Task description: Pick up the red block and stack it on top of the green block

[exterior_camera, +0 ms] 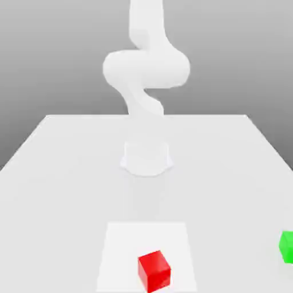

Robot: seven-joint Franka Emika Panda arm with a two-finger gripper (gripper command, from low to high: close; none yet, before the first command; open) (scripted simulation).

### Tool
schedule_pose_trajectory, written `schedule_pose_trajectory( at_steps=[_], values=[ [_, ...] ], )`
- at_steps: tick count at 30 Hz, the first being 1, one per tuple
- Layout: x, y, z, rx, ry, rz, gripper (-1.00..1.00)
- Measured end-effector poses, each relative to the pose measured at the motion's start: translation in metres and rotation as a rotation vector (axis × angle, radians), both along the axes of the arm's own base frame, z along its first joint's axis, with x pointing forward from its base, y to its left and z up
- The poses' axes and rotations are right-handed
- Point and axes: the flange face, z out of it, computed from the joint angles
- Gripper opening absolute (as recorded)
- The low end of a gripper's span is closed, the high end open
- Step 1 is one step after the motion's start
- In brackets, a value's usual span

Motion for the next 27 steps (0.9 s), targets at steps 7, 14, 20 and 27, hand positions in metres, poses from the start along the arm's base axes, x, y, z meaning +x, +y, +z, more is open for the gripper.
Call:
schedule_pose_trajectory(
  at_steps=[7, 14, 20, 27],
  values=[
    [0.075, 0.004, -0.123, -0.030, 0.206, 0.111, 0.00],
    [0.111, 0.013, -0.256, -0.072, 0.403, 0.215, 0.00],
    [0.112, 0.019, -0.372, -0.119, 0.573, 0.304, 0.00],
    [0.094, 0.016, -0.488, -0.165, 0.709, 0.370, 0.00]
  ],
)
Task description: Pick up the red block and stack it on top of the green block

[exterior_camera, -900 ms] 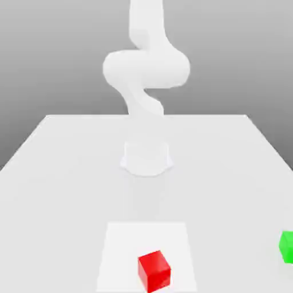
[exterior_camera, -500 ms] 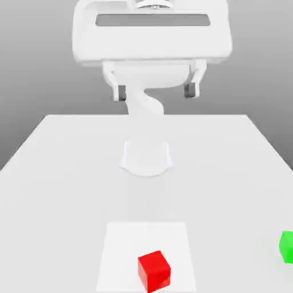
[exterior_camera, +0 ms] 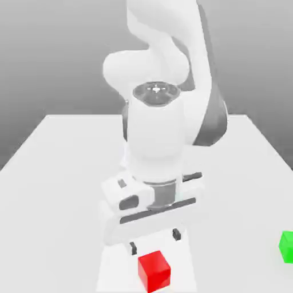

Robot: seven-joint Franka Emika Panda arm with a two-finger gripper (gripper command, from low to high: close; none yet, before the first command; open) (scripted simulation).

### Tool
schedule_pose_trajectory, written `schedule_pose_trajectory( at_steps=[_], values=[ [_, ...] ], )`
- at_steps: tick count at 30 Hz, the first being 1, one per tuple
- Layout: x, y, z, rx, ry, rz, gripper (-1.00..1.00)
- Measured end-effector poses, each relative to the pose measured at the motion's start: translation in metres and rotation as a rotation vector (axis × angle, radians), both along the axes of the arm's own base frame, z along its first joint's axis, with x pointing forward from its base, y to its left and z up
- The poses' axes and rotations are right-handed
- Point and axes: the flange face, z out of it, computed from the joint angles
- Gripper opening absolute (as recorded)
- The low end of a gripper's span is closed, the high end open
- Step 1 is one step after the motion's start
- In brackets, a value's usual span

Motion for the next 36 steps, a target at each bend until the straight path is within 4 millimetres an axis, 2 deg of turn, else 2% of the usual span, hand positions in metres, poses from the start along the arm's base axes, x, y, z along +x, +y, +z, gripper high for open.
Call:
schedule_pose_trajectory(
  at_steps=[2, 3, 9, 10, 15, 20, 23, 25, 27, 29, 30, 35, 36],
  values=[
    [-0.001, 0.000, -0.026, 0.000, 0.003, 0.001, 0.00],
    [-0.002, 0.000, -0.036, 0.000, 0.003, 0.001, -1.00],
    [-0.002, 0.000, -0.040, 0.000, 0.004, 0.001, -1.00],
    [-0.002, 0.000, -0.036, -0.001, 0.004, 0.001, -1.00],
    [-0.001, 0.004, 0.018, 0.000, 0.005, 0.012, -1.00],
    [-0.005, 0.124, 0.036, 0.003, 0.010, 0.341, -1.00],
    [-0.024, 0.199, 0.045, 0.003, 0.010, 0.547, -1.00],
    [-0.044, 0.249, 0.051, 0.002, 0.009, 0.689, -1.00],
    [-0.066, 0.299, 0.042, -0.001, 0.006, 0.831, -1.00],
    [-0.075, 0.318, 0.017, -0.002, 0.005, 0.884, -1.00],
    [-0.077, 0.320, 0.004, -0.002, 0.005, 0.893, 1.00],
    [-0.077, 0.320, 0.004, -0.002, 0.005, 0.893, 1.00],
    [-0.078, 0.322, -0.002, -0.002, 0.004, 0.898, 1.00]
  ],
)
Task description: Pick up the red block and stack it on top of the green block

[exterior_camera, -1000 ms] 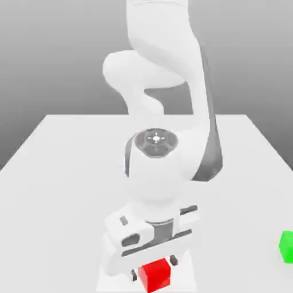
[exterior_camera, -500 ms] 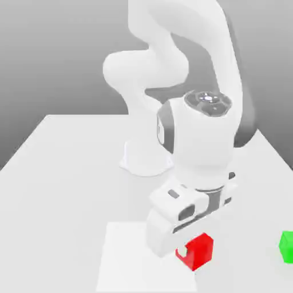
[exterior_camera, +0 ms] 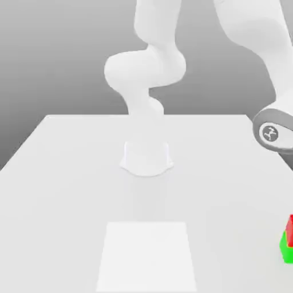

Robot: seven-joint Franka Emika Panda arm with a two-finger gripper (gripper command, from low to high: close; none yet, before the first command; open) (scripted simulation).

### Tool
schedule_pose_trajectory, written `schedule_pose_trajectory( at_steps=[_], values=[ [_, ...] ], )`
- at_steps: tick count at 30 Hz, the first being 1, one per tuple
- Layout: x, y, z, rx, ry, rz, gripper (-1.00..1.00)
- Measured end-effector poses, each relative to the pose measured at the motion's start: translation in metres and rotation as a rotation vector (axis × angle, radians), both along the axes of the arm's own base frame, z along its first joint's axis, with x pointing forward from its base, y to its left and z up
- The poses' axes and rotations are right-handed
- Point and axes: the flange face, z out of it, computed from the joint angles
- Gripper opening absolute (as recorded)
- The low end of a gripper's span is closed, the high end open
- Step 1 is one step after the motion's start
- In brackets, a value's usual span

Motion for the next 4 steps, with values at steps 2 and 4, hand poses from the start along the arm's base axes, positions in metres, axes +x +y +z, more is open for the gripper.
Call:
schedule_pose_trajectory(
  at_steps=[2, 4],
  values=[
    [0.000, 0.002, 0.014, 0.000, -0.001, 0.003, 1.00],
    [0.000, 0.002, 0.041, 0.000, -0.001, 0.004, 1.00]
  ],
)
